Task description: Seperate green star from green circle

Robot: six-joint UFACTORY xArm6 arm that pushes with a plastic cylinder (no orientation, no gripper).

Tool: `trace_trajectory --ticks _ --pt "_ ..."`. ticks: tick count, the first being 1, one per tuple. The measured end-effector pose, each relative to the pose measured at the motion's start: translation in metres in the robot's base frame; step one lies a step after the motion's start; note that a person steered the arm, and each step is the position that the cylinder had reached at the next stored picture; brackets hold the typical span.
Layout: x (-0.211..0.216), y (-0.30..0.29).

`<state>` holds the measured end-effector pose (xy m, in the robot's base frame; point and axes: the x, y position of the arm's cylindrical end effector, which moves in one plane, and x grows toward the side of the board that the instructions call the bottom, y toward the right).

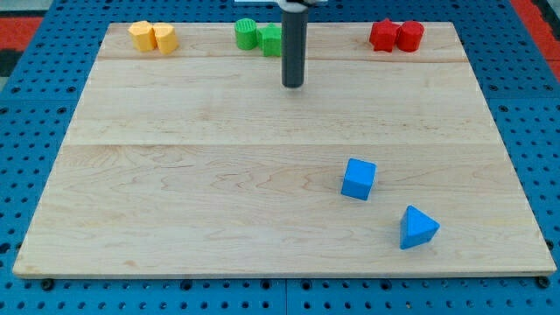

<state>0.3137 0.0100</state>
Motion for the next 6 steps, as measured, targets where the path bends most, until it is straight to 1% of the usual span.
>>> trace_trajectory --ticks 2,3,4,6 --pt "-0.078 0.046" --pt "-0.089 0.027" --pt "-0.121 0.020" --pt "-0.120 -0.048"
